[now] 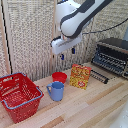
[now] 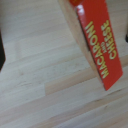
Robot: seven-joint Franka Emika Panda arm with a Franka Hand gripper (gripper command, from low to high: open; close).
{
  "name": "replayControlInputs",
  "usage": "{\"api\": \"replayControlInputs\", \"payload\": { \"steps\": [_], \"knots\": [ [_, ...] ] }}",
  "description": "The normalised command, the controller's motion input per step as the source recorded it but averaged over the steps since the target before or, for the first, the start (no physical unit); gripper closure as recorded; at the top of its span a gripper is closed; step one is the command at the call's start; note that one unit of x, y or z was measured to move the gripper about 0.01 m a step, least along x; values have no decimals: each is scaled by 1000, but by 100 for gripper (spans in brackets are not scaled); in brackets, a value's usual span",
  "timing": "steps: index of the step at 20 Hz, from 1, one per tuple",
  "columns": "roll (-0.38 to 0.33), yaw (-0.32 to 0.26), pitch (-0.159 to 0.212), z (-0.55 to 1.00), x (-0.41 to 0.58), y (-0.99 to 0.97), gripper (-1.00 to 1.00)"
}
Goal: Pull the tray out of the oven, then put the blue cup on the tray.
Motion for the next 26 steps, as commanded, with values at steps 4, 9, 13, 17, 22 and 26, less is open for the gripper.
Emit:
{"api": "replayControlInputs", "payload": {
  "steps": [4,9,13,17,22,26],
  "knots": [
    [-262,85,-77,66,-59,-511,-100],
    [-244,76,-121,142,-66,-566,-100],
    [-290,70,-114,24,0,-493,-100],
    [-324,67,-62,-30,11,-428,-100],
    [-304,40,-1,-117,21,-585,-100],
    [-211,0,0,-159,18,-850,-100]
  ]
}}
